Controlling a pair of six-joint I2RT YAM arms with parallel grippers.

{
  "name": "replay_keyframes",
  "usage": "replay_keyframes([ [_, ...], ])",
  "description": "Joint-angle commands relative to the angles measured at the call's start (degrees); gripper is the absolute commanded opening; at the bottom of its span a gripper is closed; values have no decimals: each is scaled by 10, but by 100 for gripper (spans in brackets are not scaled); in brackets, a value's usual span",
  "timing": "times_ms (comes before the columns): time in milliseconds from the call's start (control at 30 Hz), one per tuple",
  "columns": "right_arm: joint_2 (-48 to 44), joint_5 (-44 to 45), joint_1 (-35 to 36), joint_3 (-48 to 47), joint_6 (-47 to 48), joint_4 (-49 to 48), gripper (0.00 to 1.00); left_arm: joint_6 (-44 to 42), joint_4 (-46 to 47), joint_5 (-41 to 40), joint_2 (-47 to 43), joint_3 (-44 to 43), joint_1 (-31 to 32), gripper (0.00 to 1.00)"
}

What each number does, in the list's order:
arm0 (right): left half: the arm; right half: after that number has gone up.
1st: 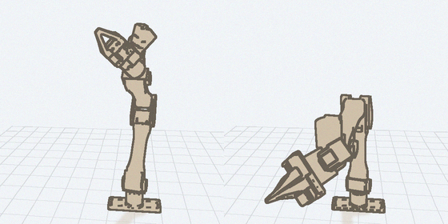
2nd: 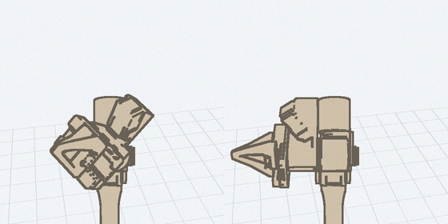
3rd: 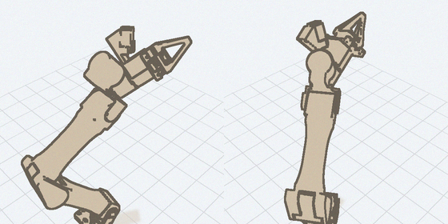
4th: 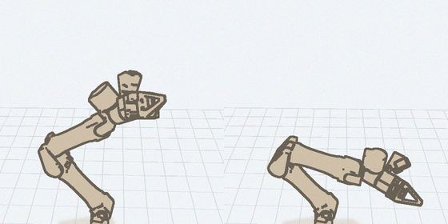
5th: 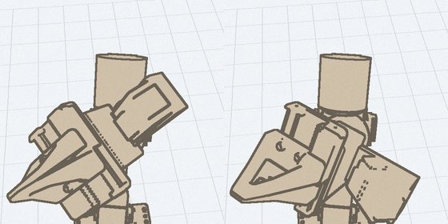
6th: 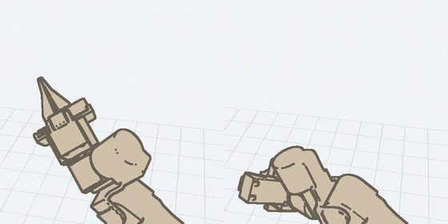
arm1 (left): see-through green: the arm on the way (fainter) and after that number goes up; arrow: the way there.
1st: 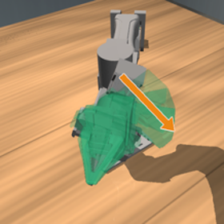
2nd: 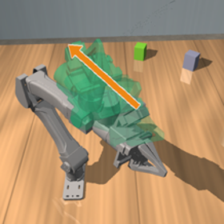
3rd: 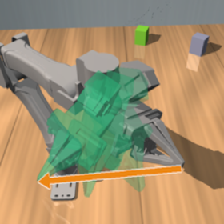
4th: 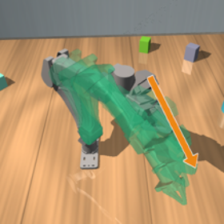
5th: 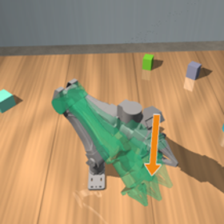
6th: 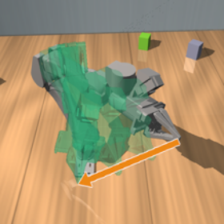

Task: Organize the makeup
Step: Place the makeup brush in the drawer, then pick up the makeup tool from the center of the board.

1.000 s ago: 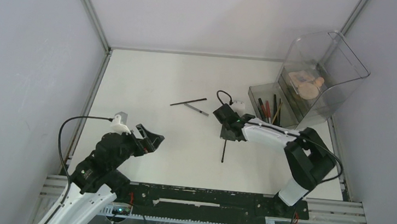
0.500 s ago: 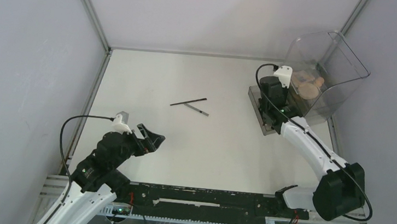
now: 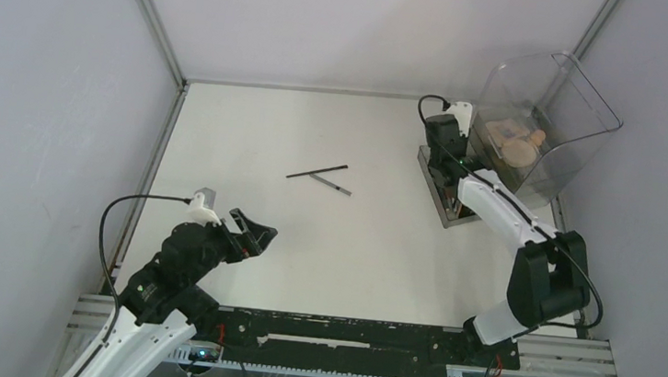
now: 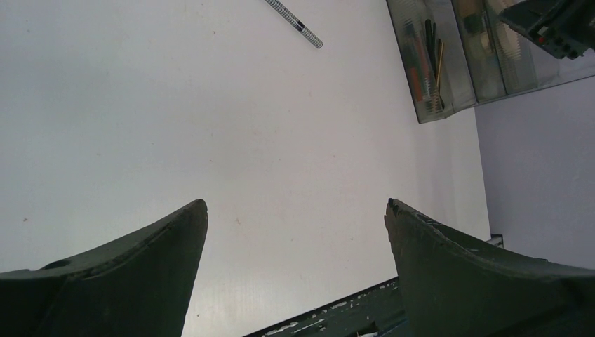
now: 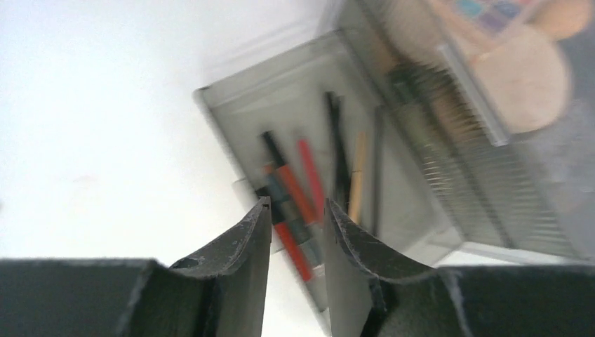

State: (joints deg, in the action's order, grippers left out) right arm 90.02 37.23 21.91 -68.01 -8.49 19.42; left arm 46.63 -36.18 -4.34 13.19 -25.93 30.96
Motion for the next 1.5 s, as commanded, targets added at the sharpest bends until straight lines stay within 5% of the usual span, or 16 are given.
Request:
replay_keyframes([
  [0, -56, -163, 39, 15, -100, 8, 40, 4, 20, 0, 11, -13, 2, 100],
  [267, 46, -279, 145, -11, -77, -17, 63, 2, 8, -3, 9, -19, 2, 100],
  [400, 124, -343, 172, -82, -34, 8, 66, 3, -3, -13, -4, -16, 2, 100],
  [833, 308, -327, 201, -251, 23, 63, 66, 1, -16, -21, 0, -21, 2, 100],
  [1067, 367, -356, 205, -311, 38, 93, 48, 3, -17, -24, 1, -19, 2, 100],
  [1333, 347, -352, 213, -244, 49, 95, 27, 4, -13, -20, 1, -19, 2, 100],
  [1467, 306, -344, 225, -179, 40, 94, 0, 5, -9, -17, 2, -20, 2, 100],
])
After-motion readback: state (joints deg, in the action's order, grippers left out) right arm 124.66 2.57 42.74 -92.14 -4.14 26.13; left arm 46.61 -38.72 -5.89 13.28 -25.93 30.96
